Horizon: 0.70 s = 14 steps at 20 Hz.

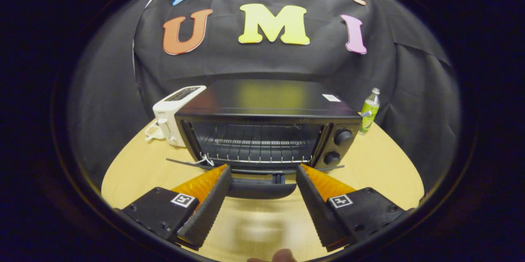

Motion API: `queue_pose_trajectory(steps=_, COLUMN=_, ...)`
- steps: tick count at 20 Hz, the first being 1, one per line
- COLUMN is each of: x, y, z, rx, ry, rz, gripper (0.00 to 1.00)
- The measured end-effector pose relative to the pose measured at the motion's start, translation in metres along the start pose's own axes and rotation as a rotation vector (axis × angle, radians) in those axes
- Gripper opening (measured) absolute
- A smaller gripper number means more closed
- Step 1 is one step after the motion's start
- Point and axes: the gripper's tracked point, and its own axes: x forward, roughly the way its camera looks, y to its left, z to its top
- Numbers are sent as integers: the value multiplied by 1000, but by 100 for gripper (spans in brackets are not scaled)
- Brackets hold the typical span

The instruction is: Open the toaster oven, put the food inside, and close the toaster oven door.

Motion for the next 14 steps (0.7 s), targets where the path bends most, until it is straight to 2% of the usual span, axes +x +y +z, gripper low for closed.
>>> queue_pose_trajectory(steps=4, x=-3, y=0, z=-20, rx=-16, ry=42, rz=5, gripper=100)
queue_pose_trajectory(steps=9, x=-14, y=0, z=-65, rx=-67, ry=122, rz=15, gripper=100)
queue_pose_trajectory(steps=14, x=-17, y=0, z=-90, rx=-40, ry=206, rz=54, gripper=100)
